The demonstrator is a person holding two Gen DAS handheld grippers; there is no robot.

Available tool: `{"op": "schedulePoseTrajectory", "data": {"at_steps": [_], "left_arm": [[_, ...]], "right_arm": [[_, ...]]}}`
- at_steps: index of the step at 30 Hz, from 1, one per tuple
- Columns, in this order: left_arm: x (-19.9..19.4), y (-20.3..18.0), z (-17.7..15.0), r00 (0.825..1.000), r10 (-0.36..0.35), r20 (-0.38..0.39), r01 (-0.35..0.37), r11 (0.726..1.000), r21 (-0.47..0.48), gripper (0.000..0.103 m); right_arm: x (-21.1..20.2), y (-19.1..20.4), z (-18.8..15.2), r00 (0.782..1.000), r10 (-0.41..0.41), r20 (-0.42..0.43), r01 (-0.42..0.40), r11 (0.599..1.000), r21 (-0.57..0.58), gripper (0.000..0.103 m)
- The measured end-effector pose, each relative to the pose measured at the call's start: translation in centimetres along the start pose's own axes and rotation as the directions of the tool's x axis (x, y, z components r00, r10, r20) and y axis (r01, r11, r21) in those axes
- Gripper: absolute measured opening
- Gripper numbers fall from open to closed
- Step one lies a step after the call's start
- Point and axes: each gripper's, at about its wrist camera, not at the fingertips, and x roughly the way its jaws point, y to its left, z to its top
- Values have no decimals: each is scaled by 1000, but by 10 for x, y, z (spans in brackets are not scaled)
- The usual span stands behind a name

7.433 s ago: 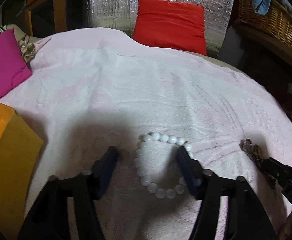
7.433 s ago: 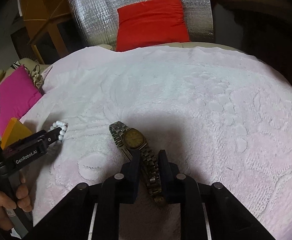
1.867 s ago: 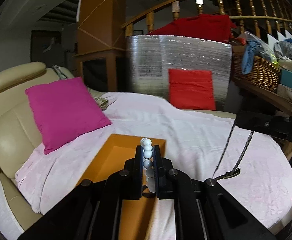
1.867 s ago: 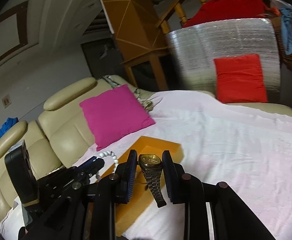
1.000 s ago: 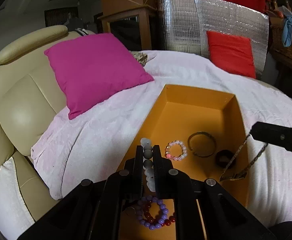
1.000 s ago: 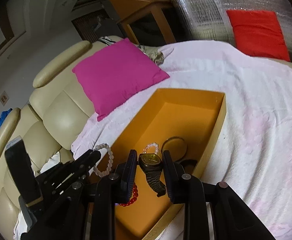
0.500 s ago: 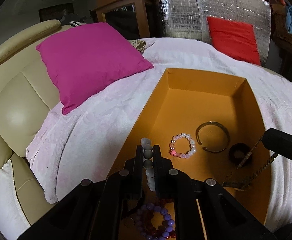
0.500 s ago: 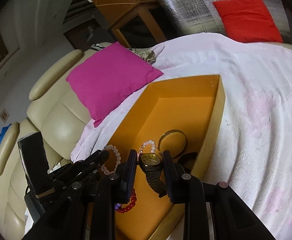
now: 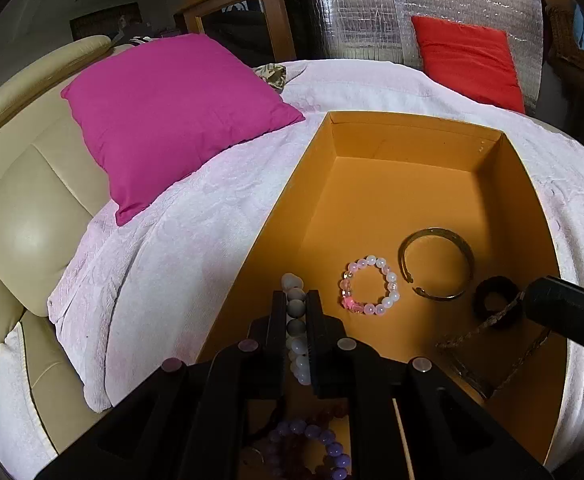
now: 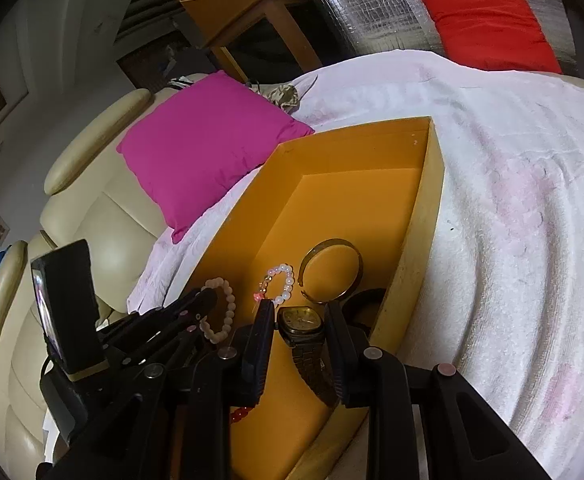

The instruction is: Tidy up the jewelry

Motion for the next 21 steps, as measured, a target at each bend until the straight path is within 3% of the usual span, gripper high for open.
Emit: {"op": "schedulePoseTrajectory", "data": {"at_steps": [11,12,14,16,21], "left_arm": [[5,-1,2,1000,18,-24,-18,1000,4,12],[5,-1,2,1000,16,-26,-16,1000,3,16],[2,-1,2,999,32,-20,-32,999,1,41],[-4,1,1,999,47,0,-47,999,-10,58],[-18,9,0,999,52,14,-51,998,-44,67]], "right_arm": [[2,1,-2,1000,-3,-20,3,1000,-2,30],[2,0,-1,1000,7,-20,-7,1000,5,31],[0,0,-2,1000,1,-14,-1,1000,7,38],[-2,0,-2,1000,-2,-10,2,1000,11,43],[-10,-2,-3,1000,-13,20,13,1000,15,43]]}}
